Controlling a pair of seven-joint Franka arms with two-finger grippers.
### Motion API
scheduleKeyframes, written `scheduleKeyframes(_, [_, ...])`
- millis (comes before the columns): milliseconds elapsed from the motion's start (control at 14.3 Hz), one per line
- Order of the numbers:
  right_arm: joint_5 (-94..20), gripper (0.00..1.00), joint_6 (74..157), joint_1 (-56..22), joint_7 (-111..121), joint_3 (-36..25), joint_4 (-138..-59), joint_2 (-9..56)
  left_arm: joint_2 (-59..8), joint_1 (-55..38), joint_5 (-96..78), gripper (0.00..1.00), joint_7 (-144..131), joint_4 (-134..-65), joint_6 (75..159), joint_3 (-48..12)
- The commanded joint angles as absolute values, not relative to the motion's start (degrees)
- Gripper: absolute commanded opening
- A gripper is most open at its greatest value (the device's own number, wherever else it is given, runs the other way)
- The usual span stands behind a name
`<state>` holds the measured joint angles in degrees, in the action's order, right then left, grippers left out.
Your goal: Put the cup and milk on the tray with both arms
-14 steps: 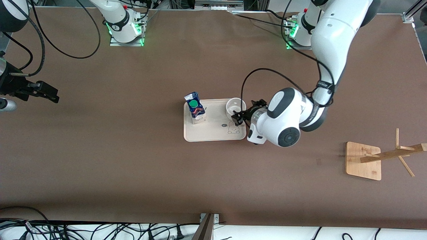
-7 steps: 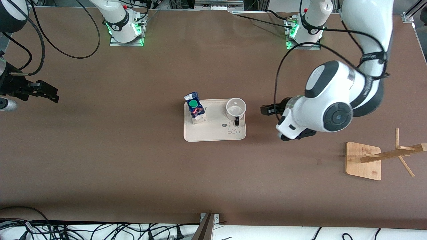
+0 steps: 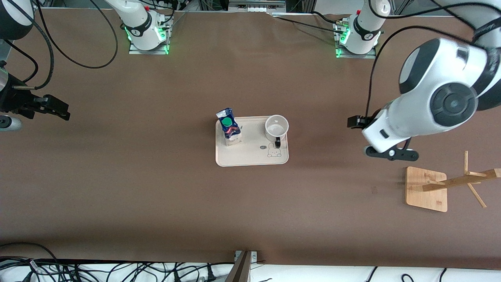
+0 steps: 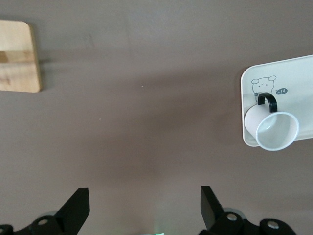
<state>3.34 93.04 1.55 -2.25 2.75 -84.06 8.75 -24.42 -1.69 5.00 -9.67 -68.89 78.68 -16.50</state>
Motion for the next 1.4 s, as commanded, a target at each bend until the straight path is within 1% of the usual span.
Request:
scheduleKeyframes(0, [2.7,1.0,93.2,2.6,-1.1,3.3,-84.9,8.0,-14.7,0.9,5.8,1.0,-1.4,-75.5,79.9,-16.0])
scheduleKeyframes(140, [2.9,1.0,93.2,2.6,-1.1,3.3,-84.9,8.0,-7.8,0.0,5.5,1.0,-1.1,-82.8,83.7,-10.5])
scheduleKeyframes(280, [2.9,1.0,93.2,2.5,-1.1,3.3,-84.9,8.0,-2.2,-1.1,3.7,1.0,-1.6,-92.4,90.6,-8.0])
scheduleKeyframes(350, [2.8,1.0,93.2,2.5,-1.1,3.3,-84.9,8.0,0.3,-1.1,2.2,1.0,-1.7,-95.2,94.0,-6.4])
scheduleKeyframes(421, [2.9,1.0,93.1,2.6,-1.0,3.3,-84.9,8.0,0.9,-1.2,1.7,1.0,-1.6,-96.8,96.3,-5.2])
scheduleKeyframes(491, [2.9,1.0,93.1,2.6,-0.9,3.3,-84.9,8.0,0.8,-1.3,1.7,1.0,-1.6,-96.9,97.3,-4.3])
scheduleKeyframes(771, [3.6,1.0,91.8,2.5,-0.7,3.3,-84.9,8.0,1.5,-1.2,-0.9,1.0,-1.2,-97.7,99.6,-4.2])
scheduleKeyframes(841, [3.5,1.0,90.3,2.5,-0.8,3.3,-84.8,8.0,1.4,-1.2,-0.7,1.0,-1.2,-97.4,98.9,-4.3])
scheduleKeyframes(981, [3.5,1.0,89.9,2.4,-1.4,3.3,-84.8,8.0,1.2,-0.5,-0.7,1.0,-0.9,-96.9,95.6,-4.4])
scheduleKeyframes(1332, [4.1,1.0,89.8,2.5,-1.9,2.9,-84.8,7.7,1.1,-0.4,1.6,1.0,-1.0,-96.2,95.1,-5.1])
